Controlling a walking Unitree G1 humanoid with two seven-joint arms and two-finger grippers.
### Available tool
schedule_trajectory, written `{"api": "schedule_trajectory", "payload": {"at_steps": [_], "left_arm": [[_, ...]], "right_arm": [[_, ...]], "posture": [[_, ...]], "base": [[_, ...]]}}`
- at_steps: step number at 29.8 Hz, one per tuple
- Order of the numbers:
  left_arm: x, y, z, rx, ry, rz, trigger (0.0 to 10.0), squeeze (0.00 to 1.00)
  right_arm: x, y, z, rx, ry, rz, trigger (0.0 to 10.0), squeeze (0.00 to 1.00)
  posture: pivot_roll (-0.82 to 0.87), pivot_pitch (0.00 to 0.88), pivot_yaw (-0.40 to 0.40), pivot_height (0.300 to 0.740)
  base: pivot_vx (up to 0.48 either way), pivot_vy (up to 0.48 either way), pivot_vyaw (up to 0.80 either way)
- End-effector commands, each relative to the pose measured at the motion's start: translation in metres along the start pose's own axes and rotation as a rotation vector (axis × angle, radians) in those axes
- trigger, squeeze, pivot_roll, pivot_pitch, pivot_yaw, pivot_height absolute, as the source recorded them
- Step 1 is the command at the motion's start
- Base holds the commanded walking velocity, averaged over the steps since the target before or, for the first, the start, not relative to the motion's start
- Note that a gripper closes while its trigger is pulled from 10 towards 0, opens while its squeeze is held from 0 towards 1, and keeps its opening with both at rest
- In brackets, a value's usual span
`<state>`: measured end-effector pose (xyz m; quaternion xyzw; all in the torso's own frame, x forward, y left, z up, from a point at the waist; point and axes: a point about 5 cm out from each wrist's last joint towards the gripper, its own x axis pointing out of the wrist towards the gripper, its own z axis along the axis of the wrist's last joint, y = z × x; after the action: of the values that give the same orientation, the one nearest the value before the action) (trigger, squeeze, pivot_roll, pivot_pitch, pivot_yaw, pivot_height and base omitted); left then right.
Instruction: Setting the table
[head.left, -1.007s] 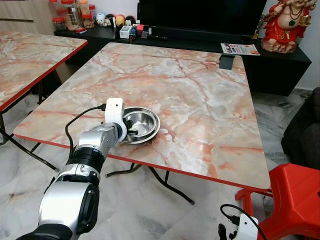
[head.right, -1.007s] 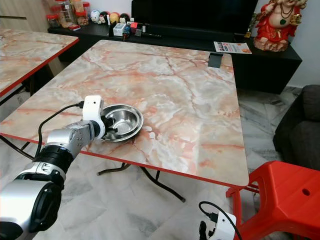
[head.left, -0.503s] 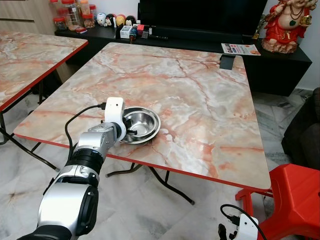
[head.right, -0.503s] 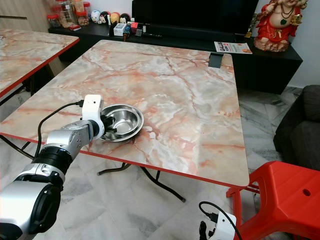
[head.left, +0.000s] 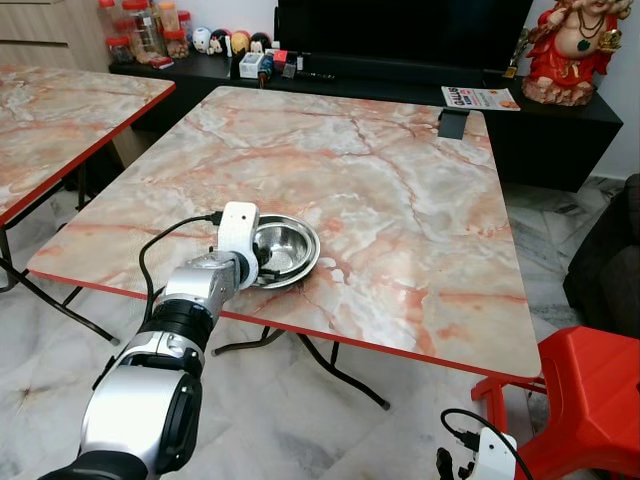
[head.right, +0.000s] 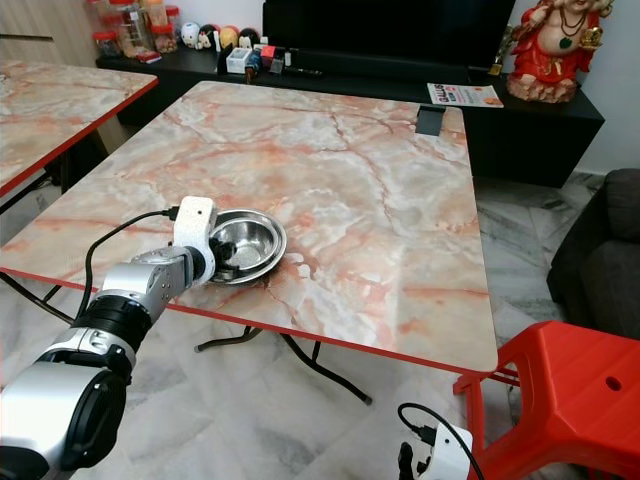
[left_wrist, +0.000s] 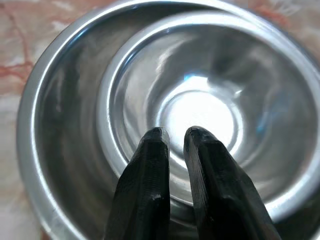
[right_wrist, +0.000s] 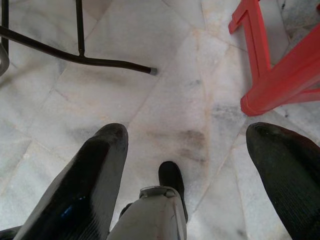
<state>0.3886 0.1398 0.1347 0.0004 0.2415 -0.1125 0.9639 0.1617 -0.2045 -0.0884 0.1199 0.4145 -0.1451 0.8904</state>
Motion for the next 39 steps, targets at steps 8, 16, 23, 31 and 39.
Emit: {"api": "schedule_trajectory", "payload": {"at_steps": [8, 16, 23, 31, 39], "left_arm": [[-0.001, 0.007, 0.001, 0.021, 0.006, 0.043, 10.0, 0.00], [-0.004, 0.009, 0.019, 0.032, -0.085, 0.088, 10.0, 0.00], [-0.004, -0.006, 0.033, -0.034, -0.189, 0.023, 10.0, 0.00], [-0.005, -0.013, 0.034, -0.093, -0.266, -0.001, 10.0, 0.00], [-0.037, 0.041, 0.050, -0.132, -0.592, 0.241, 10.0, 0.00]], "right_arm": [[0.000, -0.002, -0.001, 0.015, 0.002, -0.012, 10.0, 0.00], [-0.001, -0.002, -0.002, 0.015, 0.003, -0.012, 10.0, 0.00], [-0.001, -0.002, -0.002, 0.017, 0.003, -0.013, 10.0, 0.00], [-0.001, -0.001, -0.003, 0.018, 0.004, -0.012, 10.0, 0.00], [-0.001, -0.001, -0.003, 0.022, 0.000, -0.014, 10.0, 0.00]], "posture": [[-0.03, 0.000, -0.005, 0.740], [-0.03, 0.000, -0.005, 0.740], [-0.03, 0.000, -0.004, 0.740], [-0.03, 0.000, -0.003, 0.740], [-0.02, 0.000, -0.002, 0.740]], "base": [[0.000, 0.000, 0.00], [0.000, 0.000, 0.00], [0.000, 0.000, 0.00], [0.000, 0.000, 0.00], [0.000, 0.000, 0.00]]}}
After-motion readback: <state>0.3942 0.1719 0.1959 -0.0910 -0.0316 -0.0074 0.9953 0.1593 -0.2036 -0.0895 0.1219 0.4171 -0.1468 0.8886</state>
